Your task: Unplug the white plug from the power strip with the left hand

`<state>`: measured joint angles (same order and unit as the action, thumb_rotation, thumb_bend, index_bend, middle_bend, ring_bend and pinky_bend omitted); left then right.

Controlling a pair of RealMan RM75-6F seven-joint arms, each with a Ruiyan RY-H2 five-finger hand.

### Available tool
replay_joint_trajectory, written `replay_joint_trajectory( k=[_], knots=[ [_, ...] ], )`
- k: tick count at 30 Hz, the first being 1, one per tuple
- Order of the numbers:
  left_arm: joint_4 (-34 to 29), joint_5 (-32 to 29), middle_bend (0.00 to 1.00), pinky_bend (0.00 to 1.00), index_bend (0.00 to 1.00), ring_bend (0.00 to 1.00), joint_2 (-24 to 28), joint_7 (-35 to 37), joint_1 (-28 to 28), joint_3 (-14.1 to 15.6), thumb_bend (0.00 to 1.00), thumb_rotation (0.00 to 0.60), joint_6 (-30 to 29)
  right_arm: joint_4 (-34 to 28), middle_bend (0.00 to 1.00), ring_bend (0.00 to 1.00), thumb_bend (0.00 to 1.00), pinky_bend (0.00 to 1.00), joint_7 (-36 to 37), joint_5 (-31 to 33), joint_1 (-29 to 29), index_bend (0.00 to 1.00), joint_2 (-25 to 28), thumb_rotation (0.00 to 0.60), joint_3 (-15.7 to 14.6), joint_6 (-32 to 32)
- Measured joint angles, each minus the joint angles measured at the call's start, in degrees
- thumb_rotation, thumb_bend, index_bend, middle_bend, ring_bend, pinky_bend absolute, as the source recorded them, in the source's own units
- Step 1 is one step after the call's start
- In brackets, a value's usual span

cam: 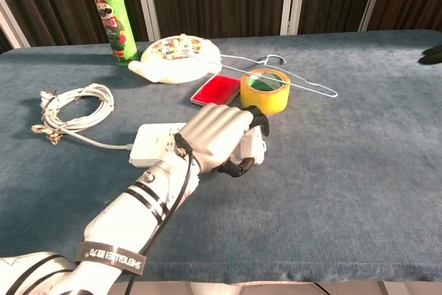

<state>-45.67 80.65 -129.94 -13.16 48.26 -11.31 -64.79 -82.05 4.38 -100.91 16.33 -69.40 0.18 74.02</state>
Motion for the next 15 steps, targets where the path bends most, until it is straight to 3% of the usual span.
replay_joint_trajectory(
  k=[7, 15],
  knots=[
    [-1.37, -0.01, 0.45, 0.48, 0.36, 0.42, 0.36, -0.34, -0.17, -0.64, 0.62, 0.6, 0.18, 8.63, 0.19, 0.0, 0.63, 0.04, 1.38, -9.03, 6.83, 0.1, -7.04, 0.6, -2.87, -2.22],
    [-3.85, -0.09, 0.45, 0.48, 0.36, 0.42, 1.49, -1.6, -0.58, -1.48, 0.61, 0.6, -0.34, 11.05, 0.15, 0.0, 0.69, 0.04, -1.29, -7.59, 10.33, 0.02, -12.29, 0.6, -3.6, -7.77]
  ],
)
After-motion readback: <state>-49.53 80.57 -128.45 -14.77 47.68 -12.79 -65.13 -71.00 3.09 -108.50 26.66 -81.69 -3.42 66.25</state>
